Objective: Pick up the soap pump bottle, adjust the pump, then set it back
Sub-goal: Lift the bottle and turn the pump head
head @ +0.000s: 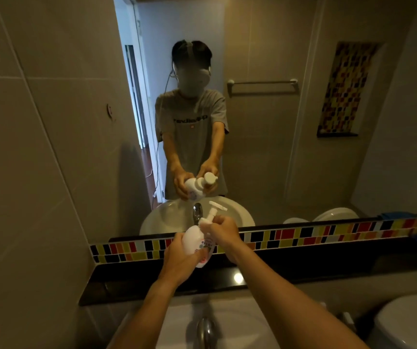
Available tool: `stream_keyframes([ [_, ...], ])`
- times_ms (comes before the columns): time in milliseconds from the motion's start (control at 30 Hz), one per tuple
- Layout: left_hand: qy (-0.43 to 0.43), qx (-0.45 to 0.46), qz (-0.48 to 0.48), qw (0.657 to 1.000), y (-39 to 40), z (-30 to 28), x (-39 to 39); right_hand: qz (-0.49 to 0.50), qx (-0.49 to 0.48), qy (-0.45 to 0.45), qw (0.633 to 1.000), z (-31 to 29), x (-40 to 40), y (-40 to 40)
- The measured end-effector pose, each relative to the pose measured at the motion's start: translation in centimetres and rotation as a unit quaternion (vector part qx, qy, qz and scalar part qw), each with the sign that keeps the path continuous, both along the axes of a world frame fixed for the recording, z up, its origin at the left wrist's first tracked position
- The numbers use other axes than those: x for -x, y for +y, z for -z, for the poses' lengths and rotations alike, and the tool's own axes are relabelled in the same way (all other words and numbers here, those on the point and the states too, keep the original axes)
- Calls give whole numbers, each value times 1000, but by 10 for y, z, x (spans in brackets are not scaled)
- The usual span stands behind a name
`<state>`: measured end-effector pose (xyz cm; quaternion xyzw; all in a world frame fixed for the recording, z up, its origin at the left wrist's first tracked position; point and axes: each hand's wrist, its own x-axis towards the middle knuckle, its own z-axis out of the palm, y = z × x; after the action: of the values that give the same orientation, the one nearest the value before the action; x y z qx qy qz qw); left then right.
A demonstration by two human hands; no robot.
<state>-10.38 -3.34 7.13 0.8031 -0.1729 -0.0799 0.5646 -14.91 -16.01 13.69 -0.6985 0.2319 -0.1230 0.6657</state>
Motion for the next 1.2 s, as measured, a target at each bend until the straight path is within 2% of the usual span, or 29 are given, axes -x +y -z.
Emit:
stream_keyframes([
  [100,-8,-5,-59,998,-7,-1,6,29,-3,-20,999,2,-1,14],
  [200,11,24,-75,997,-8,-2,3,41,-7,-54,998,-4,0,22],
  [300,28,30,-36,999,1,-9,-1,51,-53,-54,996,-12,2,13],
  [433,112,102,86,985,14,-17,-2,-21,-114,-18,993,-19,4,0],
  [500,133,117,103,979,15,-18,2,-40,-123,-7,992,-17,3,0],
  [567,92,92,50,990,11,-17,6,-31,-75,-7,997,-11,1,1],
  [633,16,45,-11,999,5,-15,10,-22,-45,-17,999,-3,2,4],
  [733,-39,17,-29,999,2,-17,13,-5,-65,-16,998,3,2,3],
  [767,-19,30,-19,999,3,-18,12,-5,-84,-14,996,1,3,2],
  [833,93,107,36,989,7,-25,10,-29,-128,-13,991,-3,5,-4],
  [867,171,159,69,970,10,-27,10,-51,-149,-16,987,-5,6,-7],
  [933,313,258,113,907,16,-29,9,-96,-189,-25,977,-8,10,-12],
  [1000,384,326,134,853,20,-29,10,-124,-231,-31,965,-9,13,-16],
  [1033,394,340,136,843,20,-29,11,-133,-255,-35,957,-10,13,-17],
  [1067,389,340,135,846,18,-30,11,-139,-276,-37,950,-11,13,-18],
  [1100,369,324,124,862,15,-31,12,-142,-283,-30,948,-13,13,-18],
  [1133,329,290,105,892,13,-32,13,-140,-271,-19,952,-14,13,-18],
  [1200,190,178,64,963,8,-29,14,-112,-188,16,976,-14,12,-16],
])
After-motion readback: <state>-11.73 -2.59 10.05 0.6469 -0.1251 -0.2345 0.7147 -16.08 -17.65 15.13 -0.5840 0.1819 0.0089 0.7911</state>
